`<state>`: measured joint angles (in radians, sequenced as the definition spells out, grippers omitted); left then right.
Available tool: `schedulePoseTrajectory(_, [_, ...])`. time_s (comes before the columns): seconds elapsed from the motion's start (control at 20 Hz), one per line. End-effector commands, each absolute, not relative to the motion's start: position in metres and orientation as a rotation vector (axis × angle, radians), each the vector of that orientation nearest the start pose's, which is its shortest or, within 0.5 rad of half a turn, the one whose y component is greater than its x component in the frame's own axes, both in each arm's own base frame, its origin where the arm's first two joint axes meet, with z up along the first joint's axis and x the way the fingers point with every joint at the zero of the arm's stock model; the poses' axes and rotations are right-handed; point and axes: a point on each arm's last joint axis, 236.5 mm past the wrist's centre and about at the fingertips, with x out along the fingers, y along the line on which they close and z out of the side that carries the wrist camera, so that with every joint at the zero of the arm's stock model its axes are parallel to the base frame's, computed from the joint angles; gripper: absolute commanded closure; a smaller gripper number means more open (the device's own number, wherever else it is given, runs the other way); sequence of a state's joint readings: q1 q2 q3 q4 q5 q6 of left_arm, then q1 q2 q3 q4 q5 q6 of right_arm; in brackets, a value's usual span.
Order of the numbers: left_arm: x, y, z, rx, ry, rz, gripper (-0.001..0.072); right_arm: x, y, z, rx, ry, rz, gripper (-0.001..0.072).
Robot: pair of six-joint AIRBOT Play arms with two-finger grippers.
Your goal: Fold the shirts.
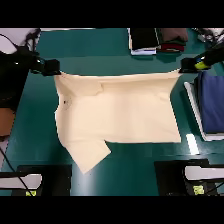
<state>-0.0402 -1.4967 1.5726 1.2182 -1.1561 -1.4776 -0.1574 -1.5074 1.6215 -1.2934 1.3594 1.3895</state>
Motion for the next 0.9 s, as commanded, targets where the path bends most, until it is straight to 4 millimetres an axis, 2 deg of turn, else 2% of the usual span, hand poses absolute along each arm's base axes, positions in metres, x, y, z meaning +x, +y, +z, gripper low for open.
schedulePoseTrajectory(0.0, [0.511,-0.093,0.049,-0.222,1.025,-0.280,0.0684,0.492,0.006,0.036,0.216,1.205,0.211,0.0691])
schedulePoseTrajectory(0.1, [0.512,-0.089,0.056,-0.194,1.018,-0.286,0.0683,0.509,0.001,0.053,0.211,1.150,0.209,0.0692])
schedulePoseTrajectory(0.15, [0.506,-0.089,0.056,-0.187,1.047,-0.297,0.0683,0.513,-0.001,0.061,0.201,1.129,0.206,0.0692])
schedulePoseTrajectory(0.25, [0.486,-0.084,0.045,-0.171,1.141,-0.303,0.0684,0.507,-0.012,0.066,0.170,1.135,0.176,0.0692])
schedulePoseTrajectory(0.35, [0.467,-0.083,0.028,-0.162,1.229,-0.309,0.0683,0.492,-0.015,0.054,0.166,1.176,0.162,0.0691])
schedulePoseTrajectory(0.45, [0.454,-0.085,0.008,-0.178,1.286,-0.308,0.0683,0.472,-0.018,0.031,0.163,1.240,0.144,0.0692])
schedulePoseTrajectory(0.65, [0.424,-0.090,-0.036,-0.234,1.390,-0.306,0.0684,0.440,-0.009,-0.016,0.192,1.361,0.152,0.0691])
schedulePoseTrajectory(0.75, [0.412,-0.089,-0.052,-0.243,1.429,-0.298,0.0683,0.432,-0.003,-0.030,0.200,1.389,0.161,0.0691])
schedulePoseTrajectory(0.85, [0.408,-0.088,-0.057,-0.241,1.444,-0.293,0.0656,0.430,-0.001,-0.033,0.204,1.394,0.163,0.0681])
